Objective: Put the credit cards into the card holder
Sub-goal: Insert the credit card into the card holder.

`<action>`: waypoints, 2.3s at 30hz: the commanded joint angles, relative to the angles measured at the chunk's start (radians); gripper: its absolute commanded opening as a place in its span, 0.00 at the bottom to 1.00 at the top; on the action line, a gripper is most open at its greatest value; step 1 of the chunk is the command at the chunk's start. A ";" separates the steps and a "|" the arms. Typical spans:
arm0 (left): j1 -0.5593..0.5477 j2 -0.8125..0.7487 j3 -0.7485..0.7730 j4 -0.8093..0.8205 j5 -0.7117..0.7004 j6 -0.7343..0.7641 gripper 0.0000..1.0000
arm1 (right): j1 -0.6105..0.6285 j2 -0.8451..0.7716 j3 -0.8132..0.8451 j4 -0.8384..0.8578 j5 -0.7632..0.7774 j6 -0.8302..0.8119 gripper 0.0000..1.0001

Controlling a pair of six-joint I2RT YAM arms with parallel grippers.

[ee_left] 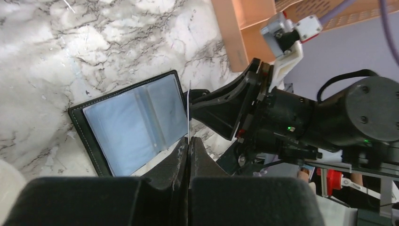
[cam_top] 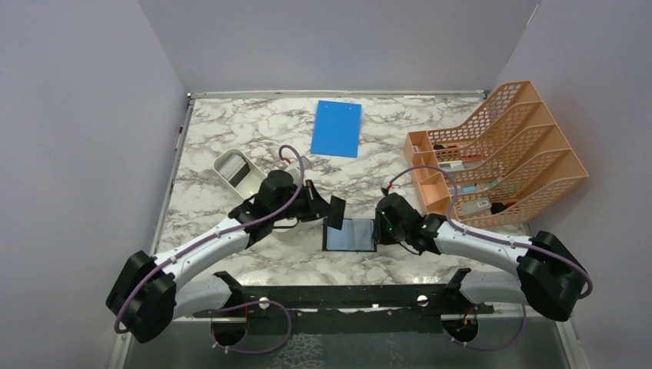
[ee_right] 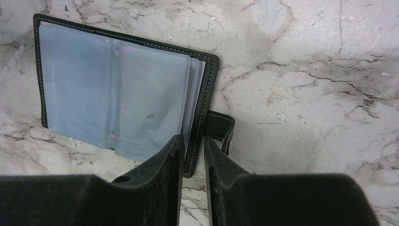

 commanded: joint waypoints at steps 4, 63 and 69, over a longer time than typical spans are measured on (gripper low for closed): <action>-0.111 0.119 -0.022 0.148 -0.179 -0.051 0.00 | -0.004 0.025 0.015 0.043 0.065 -0.007 0.26; -0.264 0.408 -0.041 0.110 -0.346 -0.123 0.00 | -0.004 0.015 -0.059 0.097 0.039 0.017 0.26; -0.270 0.455 -0.019 0.143 -0.326 -0.120 0.00 | -0.004 0.012 -0.055 0.089 0.037 0.018 0.26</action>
